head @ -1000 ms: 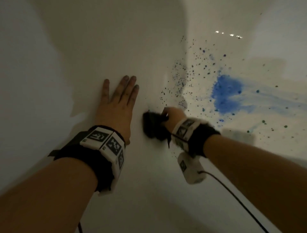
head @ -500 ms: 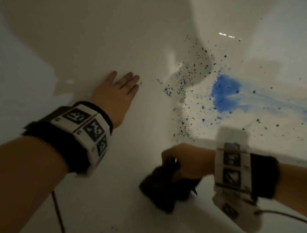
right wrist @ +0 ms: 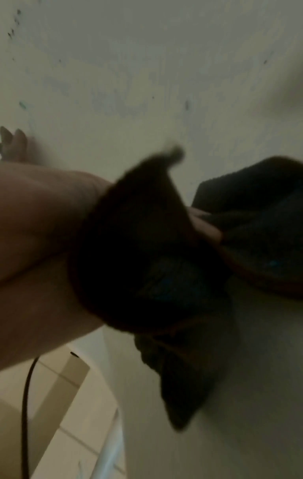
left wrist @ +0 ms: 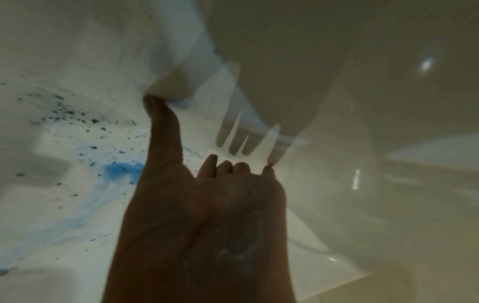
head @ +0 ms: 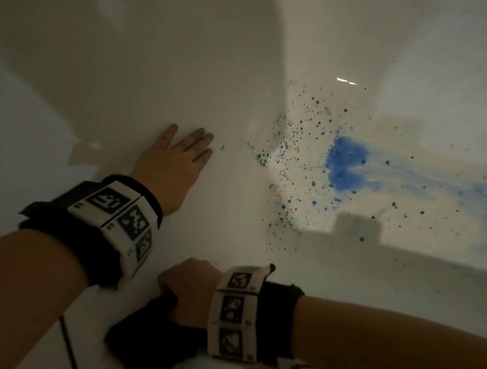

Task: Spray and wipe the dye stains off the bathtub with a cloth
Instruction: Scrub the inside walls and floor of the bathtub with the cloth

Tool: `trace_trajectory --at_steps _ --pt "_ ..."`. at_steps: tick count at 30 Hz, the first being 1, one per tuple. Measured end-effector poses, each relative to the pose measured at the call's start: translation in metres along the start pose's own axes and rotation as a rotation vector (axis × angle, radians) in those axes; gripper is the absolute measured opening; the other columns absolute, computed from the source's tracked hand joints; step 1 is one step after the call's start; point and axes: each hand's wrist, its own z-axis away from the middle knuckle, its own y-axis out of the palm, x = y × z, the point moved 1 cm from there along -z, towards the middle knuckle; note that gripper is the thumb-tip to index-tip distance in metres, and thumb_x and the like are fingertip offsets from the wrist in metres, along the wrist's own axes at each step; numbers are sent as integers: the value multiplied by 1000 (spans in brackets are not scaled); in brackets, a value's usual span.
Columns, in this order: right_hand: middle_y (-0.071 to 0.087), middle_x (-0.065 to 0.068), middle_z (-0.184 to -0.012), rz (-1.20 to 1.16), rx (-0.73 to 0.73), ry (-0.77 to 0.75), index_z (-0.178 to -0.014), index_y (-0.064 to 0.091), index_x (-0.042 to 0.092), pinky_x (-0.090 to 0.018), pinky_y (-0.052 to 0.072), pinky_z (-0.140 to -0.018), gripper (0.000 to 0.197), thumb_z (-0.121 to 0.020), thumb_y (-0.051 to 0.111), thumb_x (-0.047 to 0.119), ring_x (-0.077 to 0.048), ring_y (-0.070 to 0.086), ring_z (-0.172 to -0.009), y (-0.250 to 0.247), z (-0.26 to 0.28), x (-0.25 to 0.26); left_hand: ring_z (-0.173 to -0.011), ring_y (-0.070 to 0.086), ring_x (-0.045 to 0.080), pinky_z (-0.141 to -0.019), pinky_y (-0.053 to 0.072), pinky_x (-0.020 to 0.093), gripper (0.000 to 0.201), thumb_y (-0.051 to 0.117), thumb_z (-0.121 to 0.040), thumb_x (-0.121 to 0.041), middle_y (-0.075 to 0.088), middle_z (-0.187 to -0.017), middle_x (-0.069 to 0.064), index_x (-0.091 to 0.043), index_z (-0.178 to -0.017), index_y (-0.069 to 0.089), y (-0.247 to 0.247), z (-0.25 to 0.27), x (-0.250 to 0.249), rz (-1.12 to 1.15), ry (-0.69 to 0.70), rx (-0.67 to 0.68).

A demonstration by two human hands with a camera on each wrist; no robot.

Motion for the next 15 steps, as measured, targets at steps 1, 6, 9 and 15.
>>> trace_trajectory --at_steps 1,6,9,15 --pt "58 -17 -113 -92 36 4 -110 58 4 -28 40 -69 31 -81 65 9 -33 58 -101 5 -3 7 -142 -22 24 -114 -8 49 85 45 -95 -36 -30 -151 11 -8 -146 -17 1 0 3 5 -18 -26" --pt "55 -19 -113 -298 -107 122 -118 47 3 -30 40 -73 34 -87 59 13 -34 56 -102 -18 -3 -21 -143 -18 20 -115 -7 46 70 37 -98 -23 -27 -152 9 -12 -148 -12 -2 -3 13 17 -13 -35" --pt "51 -15 -115 -320 -200 283 -122 42 8 -29 38 -75 37 -89 56 17 -32 53 -105 -33 5 -49 -144 -14 18 -116 -4 41 65 33 -99 -18 -23 -154 7 -15 -149 -7 -10 -1 19 5 11 -2" --pt "61 -11 -109 -403 95 -41 -107 59 6 -26 39 -88 25 -84 65 13 -26 56 -103 -43 56 -39 -144 -16 19 -116 -4 41 71 39 -98 -29 -25 -153 7 -16 -149 -9 -12 8 39 -86 -14 13"
